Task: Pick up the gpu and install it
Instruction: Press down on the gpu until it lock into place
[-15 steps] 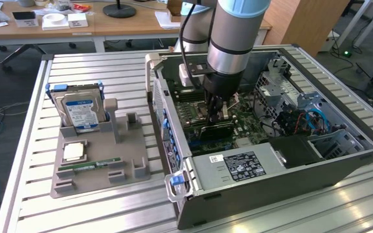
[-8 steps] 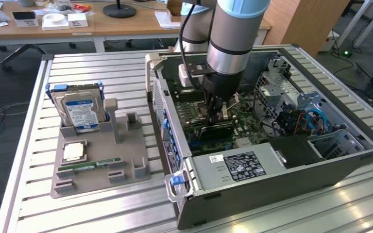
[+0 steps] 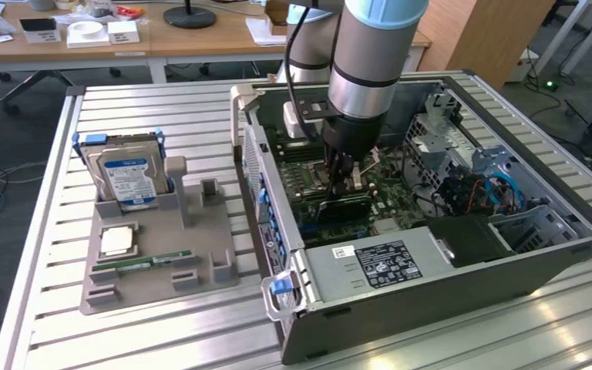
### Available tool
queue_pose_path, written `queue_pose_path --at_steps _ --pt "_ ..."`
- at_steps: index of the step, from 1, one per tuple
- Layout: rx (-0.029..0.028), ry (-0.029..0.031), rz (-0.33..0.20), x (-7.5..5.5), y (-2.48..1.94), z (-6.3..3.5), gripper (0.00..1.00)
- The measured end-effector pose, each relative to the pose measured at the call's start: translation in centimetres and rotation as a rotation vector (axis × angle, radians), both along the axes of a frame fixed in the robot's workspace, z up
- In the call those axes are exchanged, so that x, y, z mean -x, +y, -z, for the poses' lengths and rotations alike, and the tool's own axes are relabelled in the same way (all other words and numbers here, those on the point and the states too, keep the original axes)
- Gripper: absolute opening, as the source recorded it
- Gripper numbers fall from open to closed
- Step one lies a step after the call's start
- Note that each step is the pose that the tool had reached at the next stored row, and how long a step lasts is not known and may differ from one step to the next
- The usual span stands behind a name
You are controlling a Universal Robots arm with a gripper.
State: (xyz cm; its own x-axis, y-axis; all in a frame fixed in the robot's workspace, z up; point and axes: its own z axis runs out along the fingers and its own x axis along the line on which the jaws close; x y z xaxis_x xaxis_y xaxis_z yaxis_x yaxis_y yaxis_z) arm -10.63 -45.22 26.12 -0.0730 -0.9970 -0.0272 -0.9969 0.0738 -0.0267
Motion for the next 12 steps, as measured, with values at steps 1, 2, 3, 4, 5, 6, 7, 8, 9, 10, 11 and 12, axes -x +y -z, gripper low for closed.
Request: queue_pose_path --at_steps 1,2,3,4,5,6,7,8,9,10,11,12 --pt "-0.0001 0.0000 0.000 0.0 0.00 0.00 0.11" --pt "-0.0003 -0.0001 0.000 0.0 0.00 -0.03 0.11" --pt "-0.0011 -0.0005 0.000 0.0 0.01 -0.08 0.11" --pt "-0.0016 -0.0010 0.000 0.0 0.02 -0.20 0.11" --pt "-0.0006 -0.0006 0.000 0.0 0.01 -0.41 0.11" --pt "0.0001 -0.0003 0.000 0.0 0.00 -0.65 0.11" --pt "-0.0001 -0.0007 0.000 0.0 0.00 -0.84 0.11" --pt "0.0001 -0.0007 0.000 0.0 0.00 -1.03 0.11" --pt "0.0001 -0.0009 0.000 0.0 0.00 -1.20 0.11" --pt "0.0001 -0.0009 0.000 0.0 0.00 -1.37 0.11" --pt "0.0001 -0.0010 0.000 0.0 0.00 -1.55 0.11" --pt "0.0002 -0.0010 0.000 0.0 0.00 -1.78 0.11"
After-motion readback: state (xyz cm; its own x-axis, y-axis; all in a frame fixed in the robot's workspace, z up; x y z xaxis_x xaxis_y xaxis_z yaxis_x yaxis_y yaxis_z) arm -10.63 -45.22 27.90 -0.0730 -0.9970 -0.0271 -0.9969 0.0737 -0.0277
